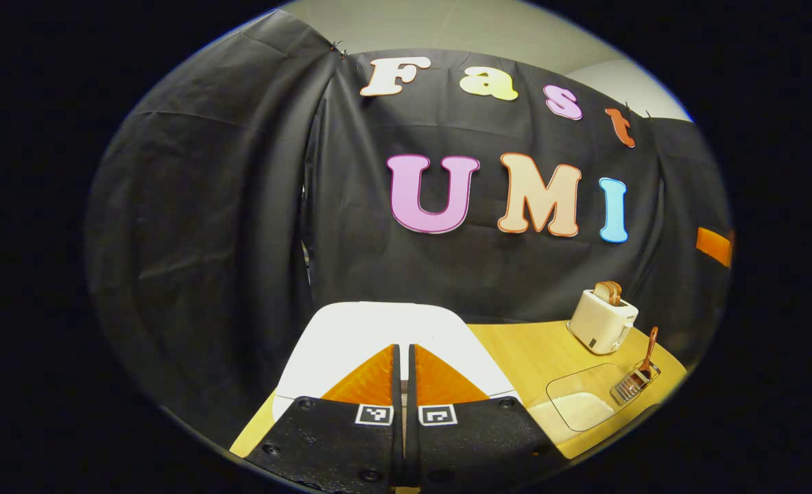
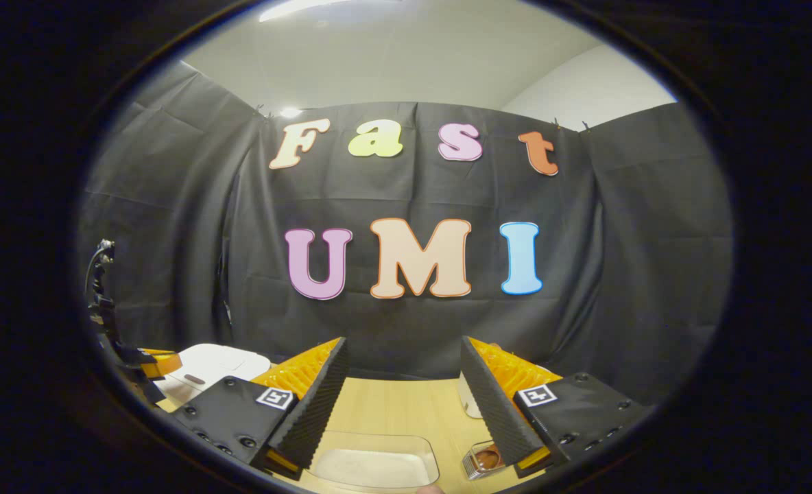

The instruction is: Close the left gripper, press the button to open the rice cooker; take a wooden spoon from the chopstick holder with the right hand, scoop a spoonful of rice and pour it into the rice cooker, then put the wooden spoon back into the chopstick holder.

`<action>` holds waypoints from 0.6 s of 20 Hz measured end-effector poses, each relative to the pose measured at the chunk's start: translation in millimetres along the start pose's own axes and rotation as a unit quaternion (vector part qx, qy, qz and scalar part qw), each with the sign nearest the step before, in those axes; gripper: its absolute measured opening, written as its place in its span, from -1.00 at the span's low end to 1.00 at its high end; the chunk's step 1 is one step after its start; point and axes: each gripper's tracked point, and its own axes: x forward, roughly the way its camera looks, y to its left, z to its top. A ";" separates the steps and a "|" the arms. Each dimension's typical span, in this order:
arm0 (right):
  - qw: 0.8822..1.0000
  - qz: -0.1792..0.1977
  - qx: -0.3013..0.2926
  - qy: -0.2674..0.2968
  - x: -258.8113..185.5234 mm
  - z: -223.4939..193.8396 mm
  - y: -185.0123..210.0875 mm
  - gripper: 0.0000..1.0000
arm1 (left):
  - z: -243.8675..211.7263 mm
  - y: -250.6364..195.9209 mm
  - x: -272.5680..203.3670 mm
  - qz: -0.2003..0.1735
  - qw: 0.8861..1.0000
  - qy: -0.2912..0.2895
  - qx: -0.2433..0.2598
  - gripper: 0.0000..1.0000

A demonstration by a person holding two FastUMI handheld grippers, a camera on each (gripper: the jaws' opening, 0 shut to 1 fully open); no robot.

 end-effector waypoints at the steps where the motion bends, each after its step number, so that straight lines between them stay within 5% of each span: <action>1: 1.000 -0.001 -0.001 0.001 -0.2 -0.1 -0.2 1.00 | -5.8 0.6 2.3 -0.001 1.000 0.008 0.000 -1.00; 12: 1.000 -0.003 -0.009 0.000 -2.0 1.4 -2.0 1.00 | -40.4 -1.4 14.0 -0.013 0.999 0.051 0.010 -1.00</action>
